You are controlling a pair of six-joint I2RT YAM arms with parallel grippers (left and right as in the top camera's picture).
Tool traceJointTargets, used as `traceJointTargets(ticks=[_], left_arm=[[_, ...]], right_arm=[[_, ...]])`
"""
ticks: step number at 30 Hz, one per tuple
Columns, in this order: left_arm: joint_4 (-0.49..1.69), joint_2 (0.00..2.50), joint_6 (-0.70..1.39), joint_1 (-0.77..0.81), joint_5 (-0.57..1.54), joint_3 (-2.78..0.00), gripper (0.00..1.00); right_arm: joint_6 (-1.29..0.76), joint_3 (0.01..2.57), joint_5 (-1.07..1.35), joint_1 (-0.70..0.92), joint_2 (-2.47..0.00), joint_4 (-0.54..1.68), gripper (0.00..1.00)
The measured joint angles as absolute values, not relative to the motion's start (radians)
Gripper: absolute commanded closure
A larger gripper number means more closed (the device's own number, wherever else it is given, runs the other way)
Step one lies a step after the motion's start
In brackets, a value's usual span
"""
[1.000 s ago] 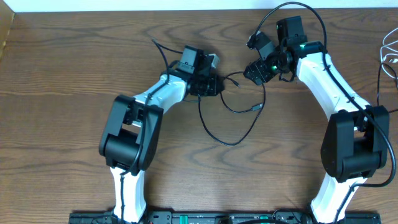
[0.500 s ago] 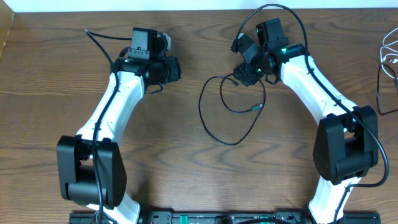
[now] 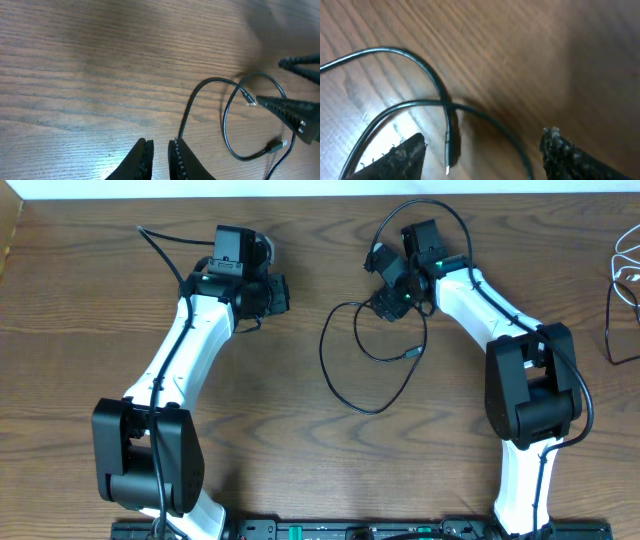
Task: Untangle cables
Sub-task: 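Grasp the black cable with the right gripper and lift it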
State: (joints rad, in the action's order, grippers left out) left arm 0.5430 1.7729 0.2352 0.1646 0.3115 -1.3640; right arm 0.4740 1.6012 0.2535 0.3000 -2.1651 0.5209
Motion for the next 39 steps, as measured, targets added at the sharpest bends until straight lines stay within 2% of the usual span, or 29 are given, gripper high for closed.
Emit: traceJointTargets(ticks=[18, 21, 24, 30, 33, 39], left_arm=[[0.543, 1.773, 0.226, 0.165, 0.308, -1.364, 0.83], [0.543, 1.773, 0.218, 0.165, 0.308, -1.364, 0.83], [0.543, 1.773, 0.211, 0.165, 0.308, -1.364, 0.83], [0.543, 1.773, 0.209, 0.165, 0.308, -1.364, 0.83], [0.544, 1.773, 0.208, 0.165, 0.308, -1.364, 0.83], [0.545, 1.773, 0.208, 0.165, 0.308, -1.364, 0.83]], right_arm=[[0.512, 1.602, 0.253, 0.333, -2.238, 0.506, 0.28], [0.516, 1.603, 0.254, 0.333, -2.242, 0.512, 0.32], [0.519, 1.612, 0.253, 0.333, -2.246, 0.525, 0.39], [0.525, 1.619, 0.246, 0.333, -2.249, 0.531, 0.74], [0.505, 1.621, 0.224, 0.333, -2.249, 0.535, 0.88], [0.467, 1.630, 0.179, 0.333, -2.249, 0.554, 0.97]])
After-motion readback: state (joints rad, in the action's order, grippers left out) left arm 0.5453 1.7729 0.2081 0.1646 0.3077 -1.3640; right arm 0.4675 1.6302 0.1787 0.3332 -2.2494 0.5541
